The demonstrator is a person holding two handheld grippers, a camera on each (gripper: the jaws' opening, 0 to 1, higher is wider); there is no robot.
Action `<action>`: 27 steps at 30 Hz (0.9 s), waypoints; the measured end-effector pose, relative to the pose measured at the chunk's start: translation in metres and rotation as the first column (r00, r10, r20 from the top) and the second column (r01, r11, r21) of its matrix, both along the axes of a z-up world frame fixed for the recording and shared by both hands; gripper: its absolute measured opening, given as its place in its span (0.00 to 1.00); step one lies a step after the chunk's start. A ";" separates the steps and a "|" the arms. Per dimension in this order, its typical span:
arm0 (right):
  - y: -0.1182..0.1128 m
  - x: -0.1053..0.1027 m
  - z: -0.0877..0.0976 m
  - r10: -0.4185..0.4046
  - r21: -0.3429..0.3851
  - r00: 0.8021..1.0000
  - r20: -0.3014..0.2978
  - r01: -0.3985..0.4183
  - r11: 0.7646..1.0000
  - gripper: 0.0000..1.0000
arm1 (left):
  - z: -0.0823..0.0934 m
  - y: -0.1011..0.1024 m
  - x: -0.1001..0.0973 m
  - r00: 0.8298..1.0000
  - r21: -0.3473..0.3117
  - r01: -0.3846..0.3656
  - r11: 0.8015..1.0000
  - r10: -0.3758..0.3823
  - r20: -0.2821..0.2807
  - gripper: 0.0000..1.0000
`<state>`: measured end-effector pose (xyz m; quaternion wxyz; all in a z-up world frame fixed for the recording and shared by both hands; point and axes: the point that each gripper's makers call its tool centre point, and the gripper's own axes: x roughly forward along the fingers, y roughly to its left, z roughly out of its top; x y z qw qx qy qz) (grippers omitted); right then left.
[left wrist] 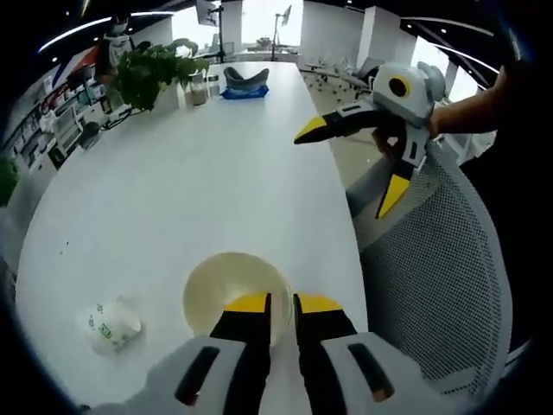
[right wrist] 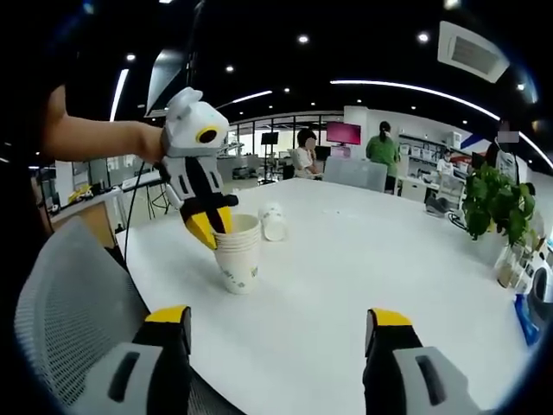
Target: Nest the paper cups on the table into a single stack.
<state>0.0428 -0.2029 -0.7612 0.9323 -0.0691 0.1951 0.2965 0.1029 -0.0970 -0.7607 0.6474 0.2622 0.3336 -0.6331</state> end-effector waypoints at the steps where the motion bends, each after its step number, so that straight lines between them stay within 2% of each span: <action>1: 0.000 0.000 0.000 0.000 0.001 1.000 0.000 0.000 1.000 0.84 | 0.002 0.001 0.000 1.000 0.000 0.000 1.000 0.000 0.001 0.09; 4: 0.001 0.000 0.000 0.002 0.000 1.000 -0.002 -0.002 1.000 0.84 | 0.011 0.008 0.002 1.000 -0.005 -0.002 1.000 0.002 -0.007 0.11; 11: 0.001 -0.001 -0.001 0.006 -0.001 1.000 -0.007 -0.006 1.000 0.84 | 0.029 0.029 0.025 0.999 -0.015 -0.048 0.999 0.048 0.019 0.14; 16: 0.001 -0.001 -0.001 0.005 -0.002 1.000 -0.010 -0.005 1.000 0.84 | 0.032 0.043 0.039 0.996 -0.007 -0.078 0.997 0.078 0.034 0.14; 20: 0.001 -0.001 -0.002 0.007 -0.005 1.000 -0.015 -0.007 1.000 0.84 | 0.031 0.058 0.058 0.994 0.012 -0.095 0.995 0.094 0.058 0.14; 22: 0.001 -0.002 -0.003 0.008 -0.006 1.000 -0.016 -0.008 1.000 0.84 | 0.033 0.059 0.060 0.993 0.019 -0.100 0.995 0.099 0.071 0.14; 24: 0.001 -0.002 -0.003 0.008 -0.006 1.000 -0.019 -0.009 1.000 0.84 | 0.033 0.070 0.074 0.990 0.020 -0.114 0.993 0.112 0.081 0.14; 27: 0.001 -0.002 -0.004 0.009 -0.007 1.000 -0.020 -0.009 1.000 0.84 | 0.033 0.075 0.086 0.986 0.018 -0.143 0.990 0.141 0.090 0.13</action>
